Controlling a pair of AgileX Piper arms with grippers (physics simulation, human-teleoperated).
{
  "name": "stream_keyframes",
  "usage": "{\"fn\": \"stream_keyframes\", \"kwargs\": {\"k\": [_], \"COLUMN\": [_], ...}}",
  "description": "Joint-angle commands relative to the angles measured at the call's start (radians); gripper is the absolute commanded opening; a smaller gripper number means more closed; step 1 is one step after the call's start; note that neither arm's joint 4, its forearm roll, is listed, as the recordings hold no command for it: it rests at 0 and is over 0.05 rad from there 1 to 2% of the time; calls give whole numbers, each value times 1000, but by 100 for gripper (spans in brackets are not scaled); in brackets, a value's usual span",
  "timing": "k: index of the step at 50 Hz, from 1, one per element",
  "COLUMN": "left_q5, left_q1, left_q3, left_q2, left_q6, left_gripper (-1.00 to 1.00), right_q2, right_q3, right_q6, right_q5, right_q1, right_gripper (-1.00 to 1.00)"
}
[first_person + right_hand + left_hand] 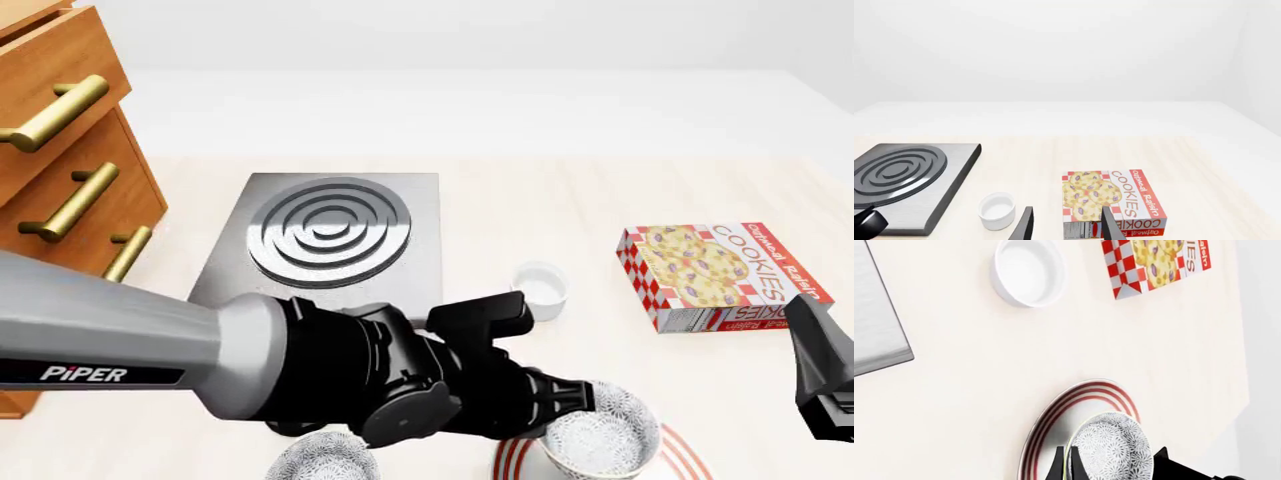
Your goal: Pick the akita bowl on the wooden cabinet and place it on the plate.
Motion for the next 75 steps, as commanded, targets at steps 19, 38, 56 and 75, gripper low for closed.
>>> {"fn": "stream_keyframes", "kwargs": {"k": [19,38,56,75], "left_q5": [-15,8,67,75], "left_q1": [40,64,110,174], "left_q3": [0,4,4,33], "left_q2": [-25,-84,-187,-350], "left_q6": [46,89,157,245], "left_gripper": [100,100,100,100], "right_q2": [0,0,0,0], "right_q3": [0,0,0,0], "right_q6": [0,0,0,0], "right_q5": [0,0,0,0], "right_q1": [0,0,0,0], "right_gripper": [100,100,100,100]}}
